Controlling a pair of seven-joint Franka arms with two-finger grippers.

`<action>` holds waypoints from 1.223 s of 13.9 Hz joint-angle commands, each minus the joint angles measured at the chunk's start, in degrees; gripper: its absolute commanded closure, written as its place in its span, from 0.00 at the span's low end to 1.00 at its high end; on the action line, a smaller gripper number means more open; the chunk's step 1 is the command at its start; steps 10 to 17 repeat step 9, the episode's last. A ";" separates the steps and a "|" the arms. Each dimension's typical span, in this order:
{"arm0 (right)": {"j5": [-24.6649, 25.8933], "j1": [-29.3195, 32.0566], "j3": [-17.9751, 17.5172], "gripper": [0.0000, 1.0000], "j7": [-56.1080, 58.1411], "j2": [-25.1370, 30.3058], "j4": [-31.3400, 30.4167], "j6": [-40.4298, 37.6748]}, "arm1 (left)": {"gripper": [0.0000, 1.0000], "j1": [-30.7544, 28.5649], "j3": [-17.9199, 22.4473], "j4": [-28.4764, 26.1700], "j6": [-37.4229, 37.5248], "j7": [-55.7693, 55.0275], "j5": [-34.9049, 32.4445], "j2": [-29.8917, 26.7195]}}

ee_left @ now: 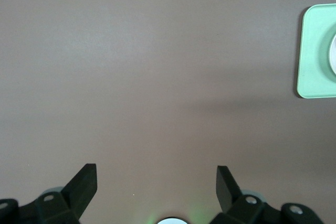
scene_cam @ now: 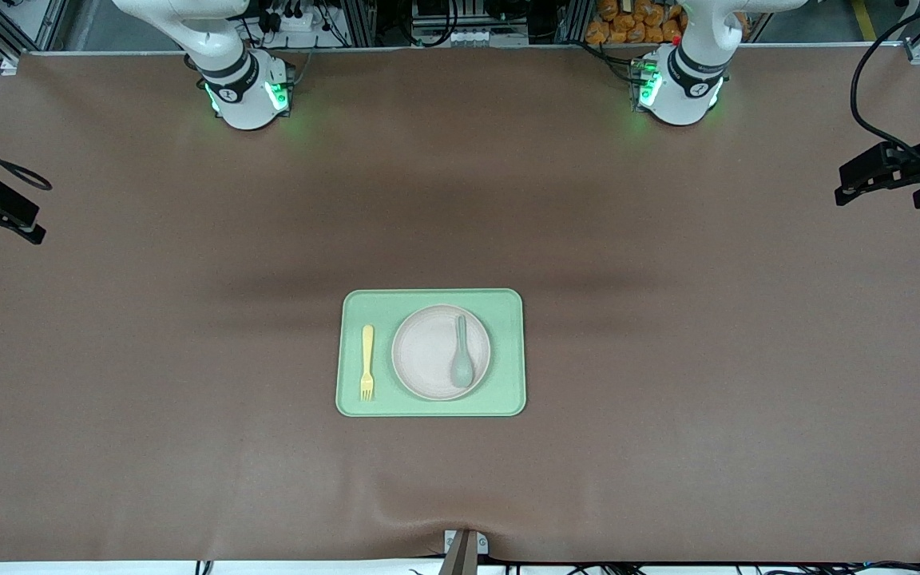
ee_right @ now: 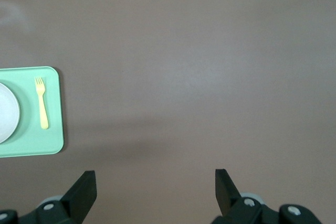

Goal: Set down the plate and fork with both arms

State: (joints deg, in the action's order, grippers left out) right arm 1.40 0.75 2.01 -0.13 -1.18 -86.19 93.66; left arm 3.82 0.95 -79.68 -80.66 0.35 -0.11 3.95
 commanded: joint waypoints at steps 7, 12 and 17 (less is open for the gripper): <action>-4.39 0.66 0.02 0.00 0.31 -0.14 1.64 -2.78 | 0.00 -0.22 -0.33 0.05 -0.63 -0.61 -0.94 -0.17; -4.39 0.66 -0.07 0.00 0.31 -0.14 1.64 -2.60 | 0.00 -0.22 -0.33 0.05 -0.63 -0.61 -0.94 -0.17; -4.39 0.66 -0.07 0.00 0.31 -0.14 1.64 -2.60 | 0.00 -0.22 -0.33 0.05 -0.63 -0.61 -0.94 -0.17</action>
